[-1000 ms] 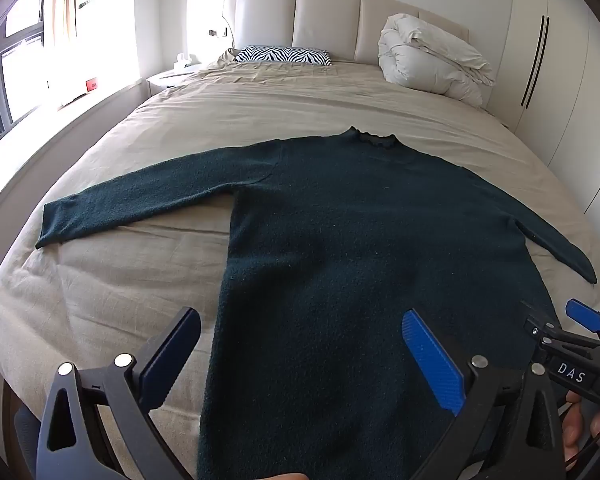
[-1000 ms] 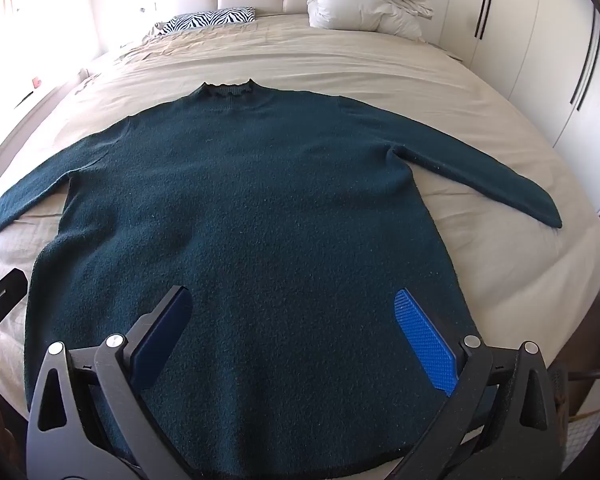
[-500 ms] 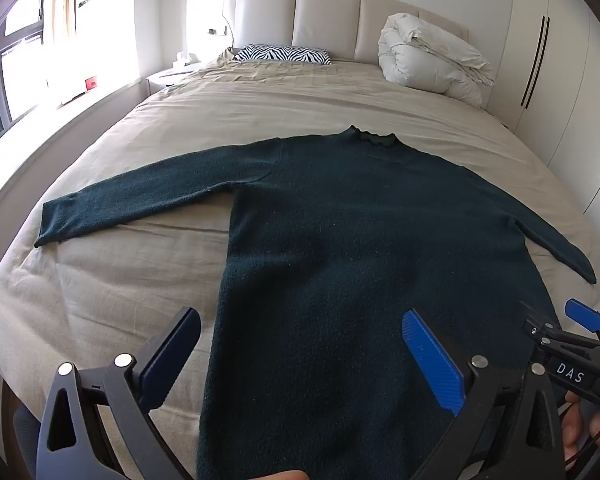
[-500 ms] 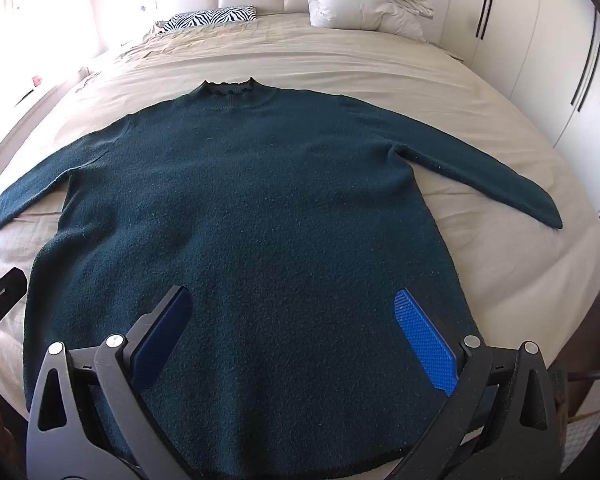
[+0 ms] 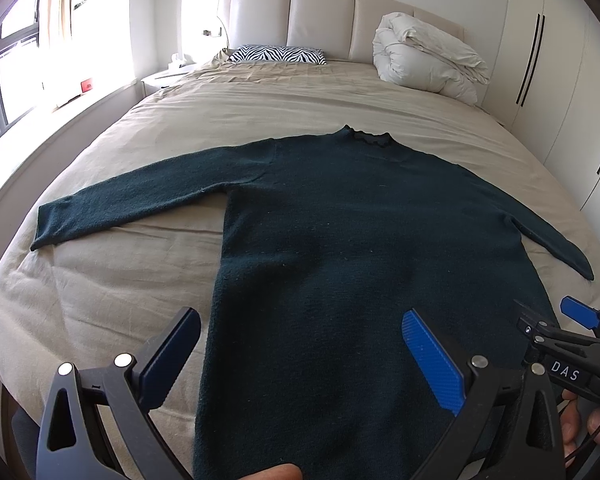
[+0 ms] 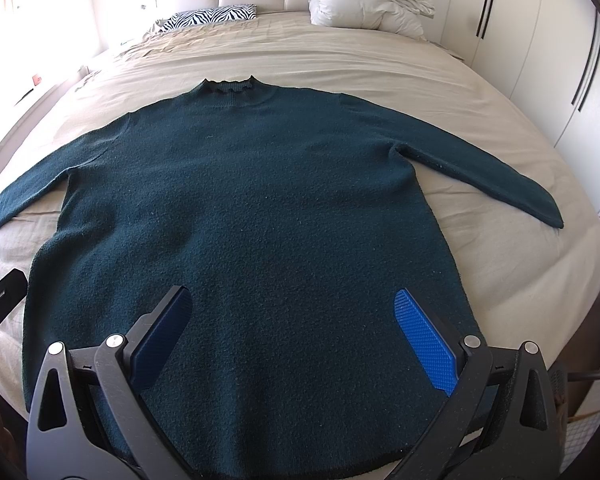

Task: Fold small clothes

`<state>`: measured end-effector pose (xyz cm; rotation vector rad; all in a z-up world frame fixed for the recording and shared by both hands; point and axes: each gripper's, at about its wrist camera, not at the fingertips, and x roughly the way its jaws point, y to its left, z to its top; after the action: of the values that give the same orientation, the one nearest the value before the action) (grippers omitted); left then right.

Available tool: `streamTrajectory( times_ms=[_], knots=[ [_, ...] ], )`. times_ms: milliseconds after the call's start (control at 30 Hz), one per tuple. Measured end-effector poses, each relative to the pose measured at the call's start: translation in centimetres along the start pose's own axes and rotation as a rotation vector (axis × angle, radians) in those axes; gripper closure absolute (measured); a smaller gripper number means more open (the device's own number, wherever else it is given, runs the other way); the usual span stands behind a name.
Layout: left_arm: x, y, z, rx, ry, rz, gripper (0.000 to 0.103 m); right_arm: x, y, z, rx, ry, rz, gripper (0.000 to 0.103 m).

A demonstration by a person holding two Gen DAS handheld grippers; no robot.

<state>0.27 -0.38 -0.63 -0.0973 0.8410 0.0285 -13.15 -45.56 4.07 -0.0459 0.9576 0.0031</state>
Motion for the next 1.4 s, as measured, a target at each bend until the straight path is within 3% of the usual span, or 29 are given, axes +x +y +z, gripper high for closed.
streamTrajectory(
  times_ms=[200,400,467,567,667,900,1000,1133,1233,1300,1400],
  knots=[
    [-0.5,-0.4,0.1,0.004,-0.026,-0.016,0.0,0.3,-0.1,0.1,0.005,0.006,0.0,0.0],
    [-0.3,-0.9,0.0,0.026,-0.07,0.015,0.0,0.8,-0.3,0.1,0.015,0.006,0.011,0.0],
    [0.1,-0.9,0.0,0.035,-0.054,0.022,0.0,0.7,-1.0,0.2,0.05,-0.013,0.045,0.0],
    [1.3,-0.5,0.3,0.011,0.003,-0.039,0.0,0.4,-3.2,0.5,0.152,-0.054,0.152,0.0],
    [2.2,-0.4,1.0,-0.011,0.026,-0.078,0.0,0.4,-7.4,1.0,0.3,-0.102,0.248,0.0],
    [4.3,-0.9,4.2,-0.091,0.021,-0.24,0.0,3.6,-22.5,1.1,0.705,-0.156,0.336,0.0],
    [4.8,-1.9,5.4,-0.095,-0.035,-0.242,0.0,5.6,-29.1,0.5,0.851,-0.188,0.346,0.0],
    [7.3,-4.1,6.7,-0.031,0.092,-0.228,0.0,8.8,-37.0,-1.0,1.005,-0.202,0.353,0.0],
    [8.0,-6.2,7.1,0.057,0.071,-0.182,0.0,11.2,-41.4,-1.9,1.103,-0.211,0.355,0.0],
    [9.0,-7.1,7.4,0.075,0.09,-0.206,0.001,12.4,-43.6,-2.0,1.149,-0.227,0.371,0.0],
    [10.2,-8.0,7.8,0.074,0.109,-0.239,0.011,13.8,-46.1,-1.3,1.16,-0.245,0.374,0.001]
  ],
)
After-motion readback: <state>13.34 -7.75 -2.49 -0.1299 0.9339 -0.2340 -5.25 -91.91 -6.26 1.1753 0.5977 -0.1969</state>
